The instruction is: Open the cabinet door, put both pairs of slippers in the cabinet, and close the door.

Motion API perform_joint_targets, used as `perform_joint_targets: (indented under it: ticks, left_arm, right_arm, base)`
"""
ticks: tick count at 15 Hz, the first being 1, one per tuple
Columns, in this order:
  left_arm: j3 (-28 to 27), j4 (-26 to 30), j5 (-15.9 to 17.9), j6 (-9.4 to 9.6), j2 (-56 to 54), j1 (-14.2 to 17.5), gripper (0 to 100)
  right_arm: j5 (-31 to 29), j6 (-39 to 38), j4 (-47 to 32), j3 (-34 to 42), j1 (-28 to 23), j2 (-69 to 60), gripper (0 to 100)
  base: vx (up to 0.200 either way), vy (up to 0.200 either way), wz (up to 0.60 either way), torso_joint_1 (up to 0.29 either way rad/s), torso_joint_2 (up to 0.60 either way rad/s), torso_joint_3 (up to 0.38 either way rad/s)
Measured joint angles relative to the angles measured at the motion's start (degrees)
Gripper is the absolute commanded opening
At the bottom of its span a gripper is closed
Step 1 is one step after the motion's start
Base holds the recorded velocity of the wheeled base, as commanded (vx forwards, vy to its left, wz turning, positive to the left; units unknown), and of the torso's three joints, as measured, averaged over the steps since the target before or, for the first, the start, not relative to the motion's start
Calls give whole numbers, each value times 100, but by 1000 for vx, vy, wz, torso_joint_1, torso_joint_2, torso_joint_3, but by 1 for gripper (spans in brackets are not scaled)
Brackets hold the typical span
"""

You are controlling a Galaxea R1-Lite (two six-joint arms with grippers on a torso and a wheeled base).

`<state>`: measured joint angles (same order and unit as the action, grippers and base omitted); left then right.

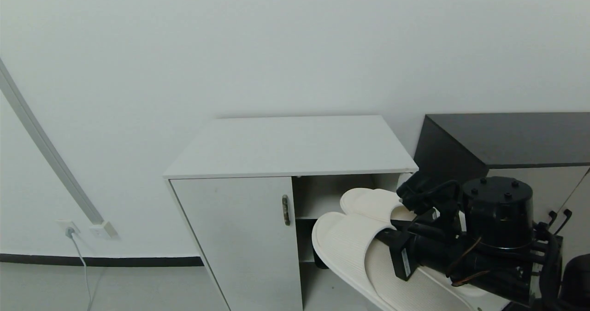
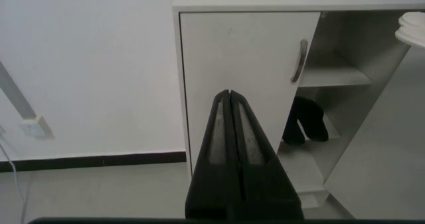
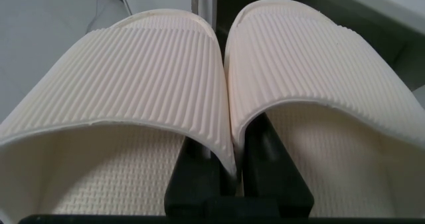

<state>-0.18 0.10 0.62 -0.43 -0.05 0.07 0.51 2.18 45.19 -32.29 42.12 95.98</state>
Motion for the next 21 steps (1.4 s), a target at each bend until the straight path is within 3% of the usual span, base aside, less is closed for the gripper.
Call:
perform_joint_targets:
  ticks: [11,21]
  left_arm:
    - [2,0,-27,-1,0,0,0]
    - [0,1,-29,-1,0,0,0]
  right_arm:
    - [4,0,43,46,22,9,0]
    - [15,115,62,57,22,38,0]
  base:
    - [0,0,0,-188,510,320]
    - [0,0,0,-100,462,353]
